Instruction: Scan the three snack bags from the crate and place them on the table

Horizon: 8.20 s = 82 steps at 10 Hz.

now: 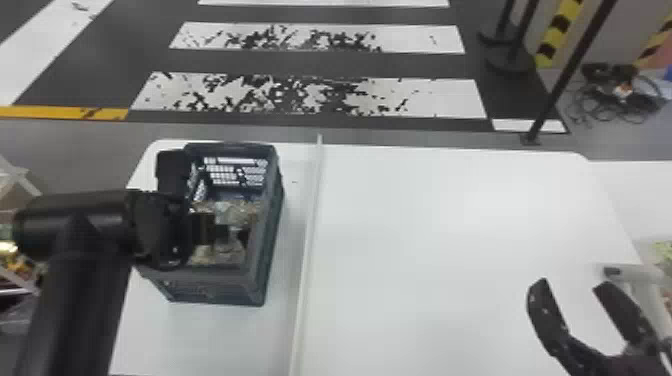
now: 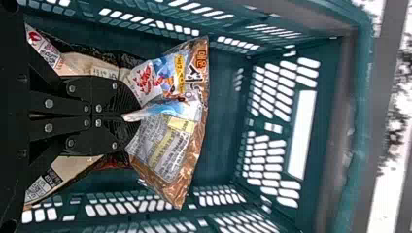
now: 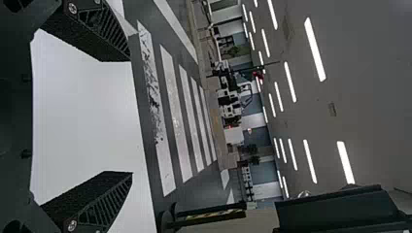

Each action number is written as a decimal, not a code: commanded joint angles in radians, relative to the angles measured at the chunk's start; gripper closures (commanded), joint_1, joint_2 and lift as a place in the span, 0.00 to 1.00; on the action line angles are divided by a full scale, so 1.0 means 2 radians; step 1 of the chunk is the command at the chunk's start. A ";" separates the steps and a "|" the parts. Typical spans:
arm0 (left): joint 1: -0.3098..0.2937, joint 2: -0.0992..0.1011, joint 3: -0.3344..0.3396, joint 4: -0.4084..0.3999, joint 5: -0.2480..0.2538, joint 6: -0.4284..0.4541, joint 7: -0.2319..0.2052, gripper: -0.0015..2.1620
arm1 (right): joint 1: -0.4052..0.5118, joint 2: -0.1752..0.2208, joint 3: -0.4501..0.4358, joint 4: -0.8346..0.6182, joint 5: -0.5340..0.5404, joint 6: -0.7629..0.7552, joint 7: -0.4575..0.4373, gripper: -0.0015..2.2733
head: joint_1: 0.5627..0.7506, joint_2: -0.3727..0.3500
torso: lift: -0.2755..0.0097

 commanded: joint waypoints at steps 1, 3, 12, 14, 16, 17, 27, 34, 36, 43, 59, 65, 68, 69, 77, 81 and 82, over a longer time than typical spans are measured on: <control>0.021 -0.001 0.002 -0.047 0.004 -0.006 0.004 0.90 | 0.012 0.001 0.000 -0.002 -0.001 -0.029 0.000 0.04 | 0.70 0.53 | 0.84; 0.034 0.000 0.001 -0.071 0.004 -0.033 0.006 0.90 | 0.026 0.001 -0.007 -0.003 -0.008 -0.061 0.000 0.04 | 0.70 0.51 | 0.84; 0.133 0.004 0.005 -0.288 -0.008 -0.035 0.027 0.87 | 0.023 0.017 -0.009 0.009 -0.013 -0.087 0.011 0.04 | 0.70 0.48 | 0.84; 0.163 0.004 0.012 -0.368 -0.025 -0.018 0.034 0.87 | 0.019 0.017 -0.009 0.011 -0.014 -0.087 0.011 0.04 | 0.70 0.47 | 0.84; 0.193 0.004 0.018 -0.447 -0.019 -0.006 0.034 0.87 | 0.012 0.017 -0.016 0.010 -0.013 -0.078 0.012 0.04 | 0.70 0.48 | 0.84; 0.199 0.004 0.012 -0.475 -0.014 0.006 0.033 0.87 | 0.008 0.017 -0.021 0.010 -0.011 -0.071 0.012 0.04 | 0.70 0.46 | 0.84; 0.069 -0.085 -0.303 -0.081 -0.023 -0.236 -0.134 0.87 | -0.017 0.020 -0.073 -0.028 -0.008 0.065 0.012 0.04 | 0.70 0.03 | 0.84; -0.031 -0.085 -0.355 0.179 -0.043 -0.394 -0.241 0.02 | -0.030 0.023 -0.111 -0.033 -0.037 0.110 0.033 0.04 | 0.70 0.03 | 0.84; -0.035 -0.085 -0.378 0.170 -0.058 -0.368 -0.210 0.01 | -0.029 0.024 -0.121 -0.026 -0.040 0.108 0.041 0.04 | 0.70 0.03 | 0.84; 0.202 -0.071 -0.157 -0.237 -0.056 -0.260 -0.141 0.03 | -0.034 0.033 -0.083 -0.008 0.000 0.137 0.091 0.05 | 0.70 0.03 | 0.84; 0.448 -0.027 0.054 -0.311 0.038 -0.503 -0.155 0.03 | -0.213 0.082 0.021 0.262 0.042 0.143 0.100 0.82 | 0.70 0.66 | 0.84; 0.406 -0.026 0.015 -0.276 0.029 -0.503 -0.154 0.03 | -0.199 0.016 -0.085 0.249 0.047 0.176 0.210 0.82 | 0.70 0.36 | 0.84; 0.389 -0.025 0.001 -0.257 0.025 -0.504 -0.152 0.03 | -0.124 0.036 -0.074 0.101 0.013 0.225 0.218 0.82 | 0.70 0.30 | 0.84; 0.386 -0.025 -0.001 -0.255 0.025 -0.504 -0.152 0.03 | -0.130 0.051 -0.049 0.100 0.018 0.225 0.210 0.82 | 0.70 0.32 | 0.84; 0.378 -0.012 0.010 -0.234 0.041 -0.530 -0.162 0.03 | -0.206 0.096 0.011 0.241 0.062 0.163 0.082 0.82 | 0.70 0.55 | 0.84; 0.375 -0.014 -0.001 -0.229 0.044 -0.537 -0.165 0.03 | -0.163 0.094 -0.023 0.219 0.058 0.168 0.081 0.82 | 0.70 0.47 | 0.84; 0.375 -0.014 -0.004 -0.230 0.044 -0.538 -0.167 0.03 | -0.148 0.093 -0.027 0.202 0.056 0.168 0.081 0.82 | 0.70 0.45 | 0.84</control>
